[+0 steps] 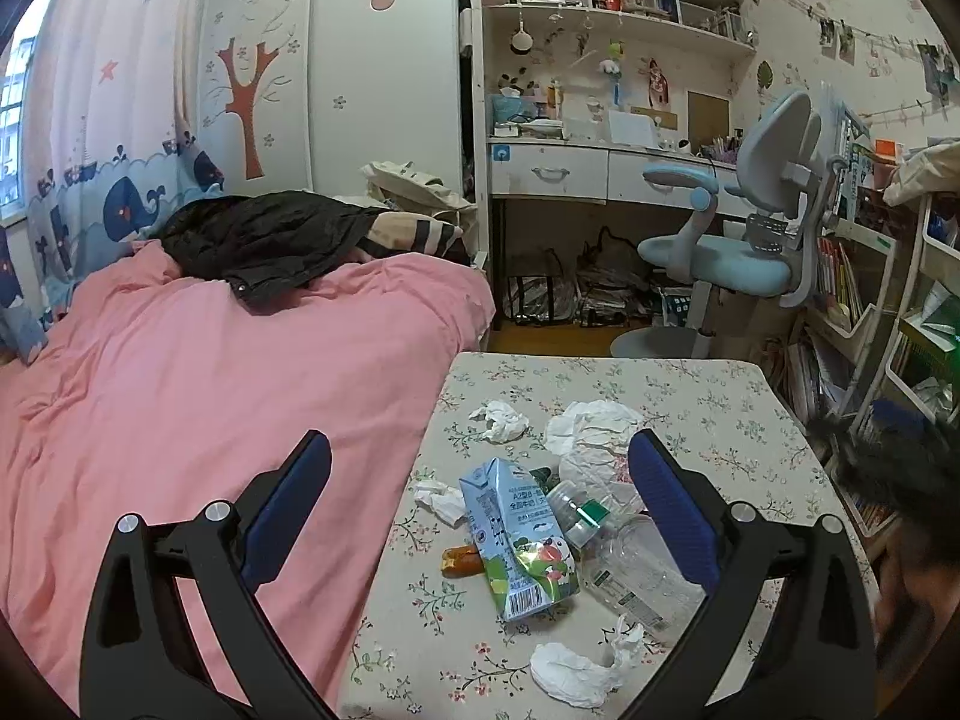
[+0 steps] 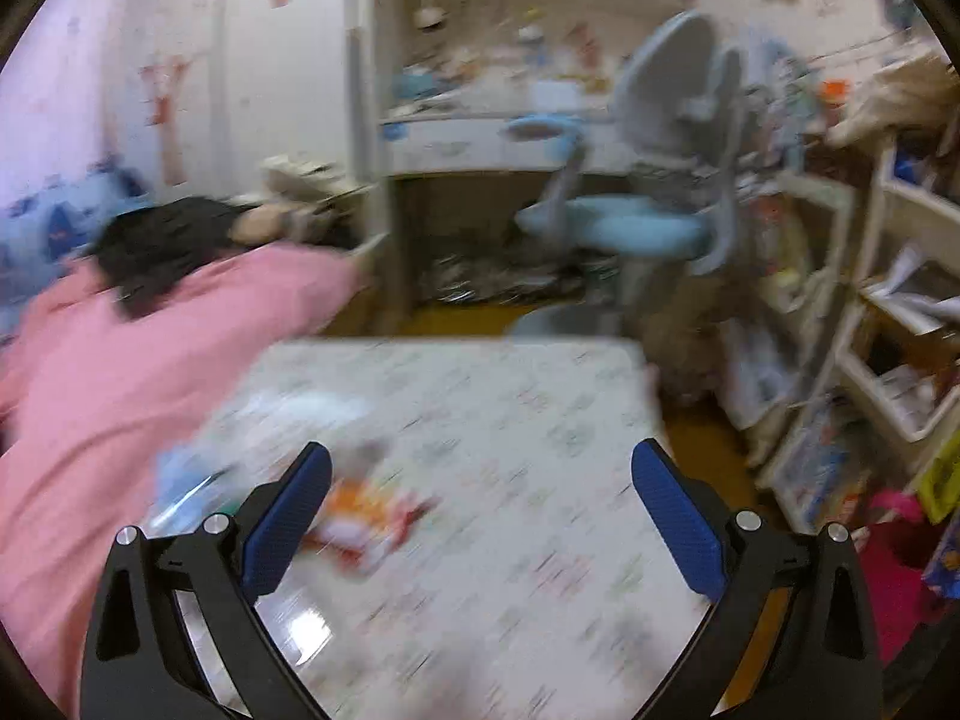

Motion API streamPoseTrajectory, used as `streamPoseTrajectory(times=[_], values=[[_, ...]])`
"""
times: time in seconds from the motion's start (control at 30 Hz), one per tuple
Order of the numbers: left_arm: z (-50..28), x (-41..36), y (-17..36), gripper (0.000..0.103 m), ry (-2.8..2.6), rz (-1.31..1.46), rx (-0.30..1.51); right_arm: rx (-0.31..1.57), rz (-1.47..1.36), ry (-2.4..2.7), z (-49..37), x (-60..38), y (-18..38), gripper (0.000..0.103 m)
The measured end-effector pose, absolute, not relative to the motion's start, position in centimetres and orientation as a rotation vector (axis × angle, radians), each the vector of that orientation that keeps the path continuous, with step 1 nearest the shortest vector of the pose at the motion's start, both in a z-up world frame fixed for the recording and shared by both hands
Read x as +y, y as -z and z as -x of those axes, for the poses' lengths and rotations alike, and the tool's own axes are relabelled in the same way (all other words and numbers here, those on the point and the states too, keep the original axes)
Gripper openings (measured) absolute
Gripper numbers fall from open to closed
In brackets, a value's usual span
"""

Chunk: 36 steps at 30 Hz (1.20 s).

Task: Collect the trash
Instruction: 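Move the right tool toward the clear plastic bottle on the table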

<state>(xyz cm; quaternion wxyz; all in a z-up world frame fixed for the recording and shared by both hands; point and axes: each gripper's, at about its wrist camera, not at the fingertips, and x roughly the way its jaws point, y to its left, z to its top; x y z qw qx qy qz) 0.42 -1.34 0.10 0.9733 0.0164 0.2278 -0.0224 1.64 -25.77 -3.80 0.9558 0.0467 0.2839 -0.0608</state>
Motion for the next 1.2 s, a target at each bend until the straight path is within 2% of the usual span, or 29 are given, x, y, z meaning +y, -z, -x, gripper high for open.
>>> streamPoseTrajectory(times=[0.1,0.37,0.73,1.2], values=[[-0.1,-1.1,-0.3,0.096,0.043,-0.019,0.457,0.620,-0.111,0.147,-0.3,-24.6,4.1,0.097],[0.7,-1.1,-0.4,0.096,0.032,-0.021,0.449,0.514,-0.043,0.147,2.5,-21.9,3.3,0.097],[0.8,-0.9,-0.5,0.096,0.021,-0.037,0.439,0.416,-0.041,0.113,3.2,-21.2,3.0,0.097],[0.6,-0.6,-0.2,0.096,0.012,-0.039,0.445,0.404,-0.039,0.112,2.9,-20.6,3.0,0.097]])
